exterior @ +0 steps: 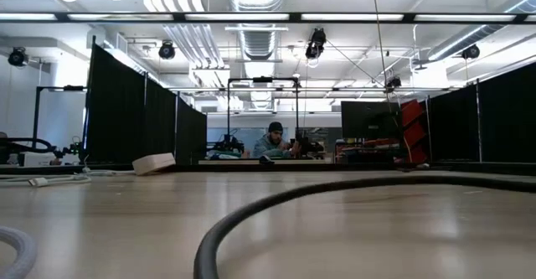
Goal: Plug in charger cables
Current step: Insert the black charger cable into the white charger adapter
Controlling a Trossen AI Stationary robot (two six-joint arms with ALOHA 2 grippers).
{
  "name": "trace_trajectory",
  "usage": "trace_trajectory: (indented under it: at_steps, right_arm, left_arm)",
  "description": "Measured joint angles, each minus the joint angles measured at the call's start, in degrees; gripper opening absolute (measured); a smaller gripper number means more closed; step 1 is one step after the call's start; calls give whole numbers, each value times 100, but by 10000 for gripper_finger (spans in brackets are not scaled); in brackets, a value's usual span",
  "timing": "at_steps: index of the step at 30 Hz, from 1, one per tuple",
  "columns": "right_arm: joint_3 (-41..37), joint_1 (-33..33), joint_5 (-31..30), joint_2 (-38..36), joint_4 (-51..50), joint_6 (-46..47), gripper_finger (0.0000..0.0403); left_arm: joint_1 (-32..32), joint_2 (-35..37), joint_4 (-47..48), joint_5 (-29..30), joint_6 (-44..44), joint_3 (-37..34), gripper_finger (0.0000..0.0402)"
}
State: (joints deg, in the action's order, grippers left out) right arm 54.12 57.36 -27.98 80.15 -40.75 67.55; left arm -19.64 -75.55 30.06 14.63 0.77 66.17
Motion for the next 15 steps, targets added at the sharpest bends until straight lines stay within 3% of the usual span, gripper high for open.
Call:
trace_trajectory:
  at_steps: [5, 10, 15]
  right_arm:
    - [646, -689, 466, -180, -1847, 396, 199]
    - [1038, -1849, 782, -183, -3131, 854, 199]
    - [1050, -3258, 1607, -187, -3195, -741, 199]
  left_arm:
    - [-20, 233, 692, 0, 463, -34, 105]
    - [-18, 219, 831, -9, 547, -345, 105]
    - [-19, 197, 663, -17, 708, -950, 105]
